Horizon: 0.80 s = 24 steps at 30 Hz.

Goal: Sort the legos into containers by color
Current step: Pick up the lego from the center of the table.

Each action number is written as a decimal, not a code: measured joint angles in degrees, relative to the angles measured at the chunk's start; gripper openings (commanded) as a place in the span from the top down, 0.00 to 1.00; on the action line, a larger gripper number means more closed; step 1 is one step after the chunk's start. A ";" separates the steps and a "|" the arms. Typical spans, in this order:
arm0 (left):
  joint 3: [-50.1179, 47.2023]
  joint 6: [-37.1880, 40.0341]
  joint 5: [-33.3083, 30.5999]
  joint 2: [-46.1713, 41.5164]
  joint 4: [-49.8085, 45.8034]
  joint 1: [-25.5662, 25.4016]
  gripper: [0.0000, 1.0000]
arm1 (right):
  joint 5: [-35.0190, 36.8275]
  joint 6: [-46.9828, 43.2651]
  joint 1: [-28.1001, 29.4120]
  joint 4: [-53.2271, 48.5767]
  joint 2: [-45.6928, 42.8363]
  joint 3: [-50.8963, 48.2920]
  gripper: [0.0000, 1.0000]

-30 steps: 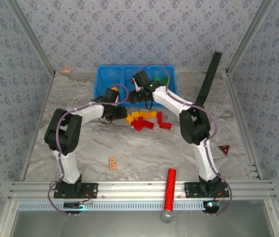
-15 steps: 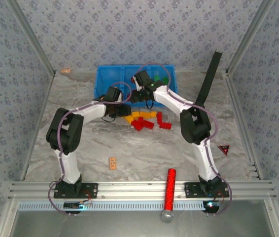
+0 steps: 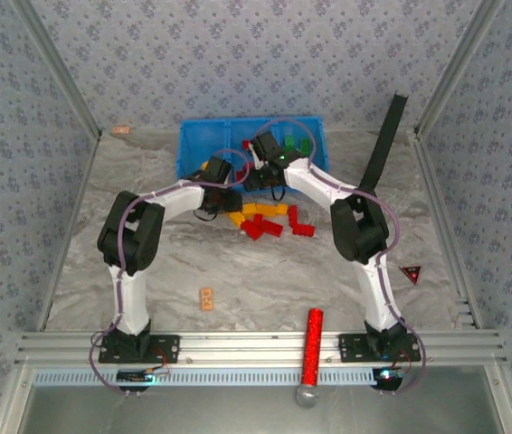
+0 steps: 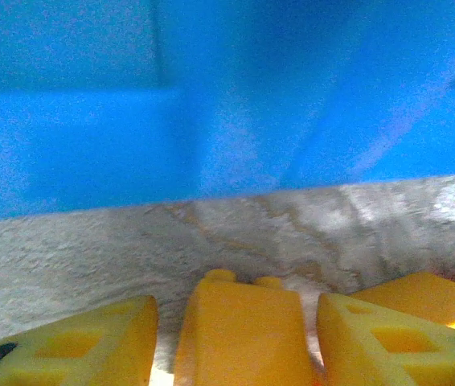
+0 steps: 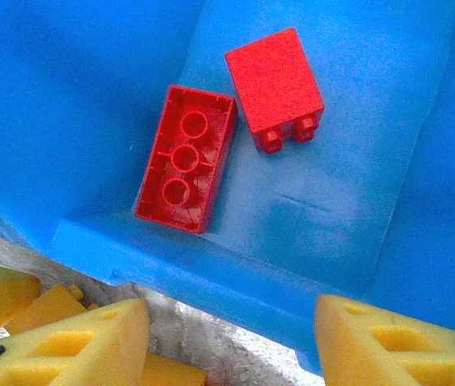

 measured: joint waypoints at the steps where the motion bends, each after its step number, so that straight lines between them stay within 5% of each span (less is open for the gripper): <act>1: 0.00 0.09 -0.39 0.09 -0.42 0.02 0.51 | -0.02 0.00 -0.07 0.00 0.02 0.00 0.43; 9: 0.00 1.11 -1.75 0.17 -0.74 -0.04 0.73 | -0.13 0.00 -0.20 0.04 0.00 -0.09 0.44; 24: -6.12 3.93 -2.78 -9.35 -8.07 -0.04 0.78 | -0.39 -0.22 0.33 1.16 -12.68 -12.44 0.44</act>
